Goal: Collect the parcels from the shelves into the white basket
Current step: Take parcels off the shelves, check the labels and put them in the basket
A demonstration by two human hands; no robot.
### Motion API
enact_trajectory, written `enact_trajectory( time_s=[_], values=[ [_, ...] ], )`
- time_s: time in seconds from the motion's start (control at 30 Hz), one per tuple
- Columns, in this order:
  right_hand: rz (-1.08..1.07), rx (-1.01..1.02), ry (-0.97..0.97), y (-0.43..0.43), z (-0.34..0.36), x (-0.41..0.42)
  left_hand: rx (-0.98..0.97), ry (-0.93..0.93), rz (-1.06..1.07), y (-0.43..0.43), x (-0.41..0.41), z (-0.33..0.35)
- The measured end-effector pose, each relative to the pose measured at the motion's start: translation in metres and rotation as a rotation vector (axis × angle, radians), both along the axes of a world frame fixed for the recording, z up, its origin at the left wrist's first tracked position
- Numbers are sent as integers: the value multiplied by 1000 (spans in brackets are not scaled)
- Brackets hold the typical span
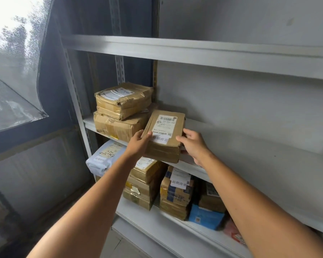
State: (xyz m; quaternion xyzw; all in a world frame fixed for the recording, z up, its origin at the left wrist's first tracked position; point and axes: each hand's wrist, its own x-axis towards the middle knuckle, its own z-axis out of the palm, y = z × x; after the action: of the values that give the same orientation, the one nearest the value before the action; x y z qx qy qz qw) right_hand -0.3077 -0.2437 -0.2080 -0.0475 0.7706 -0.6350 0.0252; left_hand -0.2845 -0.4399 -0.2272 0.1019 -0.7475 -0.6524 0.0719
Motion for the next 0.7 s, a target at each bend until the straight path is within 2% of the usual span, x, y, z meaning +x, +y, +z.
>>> enact_trajectory(
  time_s=[0.2,0.43,0.53,0.7],
  values=[
    [98,24,41,26,-7,35,7,-61,48,22,47,-4],
    [282,58,146,34,-8,93,84,86,235,58,146,5],
    [376,106,210,24,-4,123,61,154,314,63,197,14],
    [562,50,261,-2,-3,187,34,192,461,54,293,28]
  ],
)
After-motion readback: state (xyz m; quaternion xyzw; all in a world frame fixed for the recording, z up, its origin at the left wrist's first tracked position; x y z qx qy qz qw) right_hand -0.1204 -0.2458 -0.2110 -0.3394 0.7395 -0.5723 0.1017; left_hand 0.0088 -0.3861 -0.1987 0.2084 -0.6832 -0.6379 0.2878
